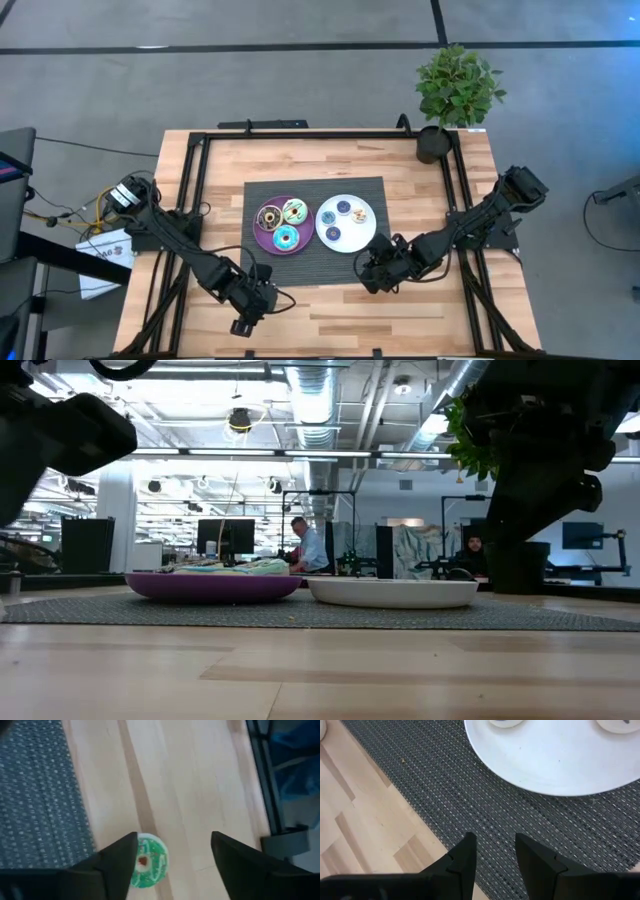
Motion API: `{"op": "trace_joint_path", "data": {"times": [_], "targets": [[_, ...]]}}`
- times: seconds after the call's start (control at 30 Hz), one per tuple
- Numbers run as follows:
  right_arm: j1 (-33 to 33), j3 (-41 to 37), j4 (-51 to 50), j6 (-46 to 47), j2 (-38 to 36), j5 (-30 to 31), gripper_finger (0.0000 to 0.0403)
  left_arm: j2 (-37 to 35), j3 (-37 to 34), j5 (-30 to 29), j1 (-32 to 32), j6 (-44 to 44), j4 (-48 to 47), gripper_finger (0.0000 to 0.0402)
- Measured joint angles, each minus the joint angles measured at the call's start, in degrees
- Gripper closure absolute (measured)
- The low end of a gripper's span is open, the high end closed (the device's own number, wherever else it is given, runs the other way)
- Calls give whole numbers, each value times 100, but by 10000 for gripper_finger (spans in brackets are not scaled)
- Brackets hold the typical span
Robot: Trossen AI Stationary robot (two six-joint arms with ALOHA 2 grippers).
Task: Pick & Place donuts
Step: Put the small green donut on the white plate
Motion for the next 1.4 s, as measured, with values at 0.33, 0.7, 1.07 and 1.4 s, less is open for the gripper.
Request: {"op": "trace_joint_path", "data": {"times": [0.33,0.7,1.07,1.4], "targets": [[0,0,13,0,0,6,276,0,0,-238,24,-52,-25,81],[-2,0,19,-2,0,17,276,0,2,-203,42,-138,-24,80],[-2,0,18,-2,0,17,276,2,-128,-441,68,492,-3,80],[-8,0,13,-4,0,17,276,7,-576,-294,50,515,36,80]]}}
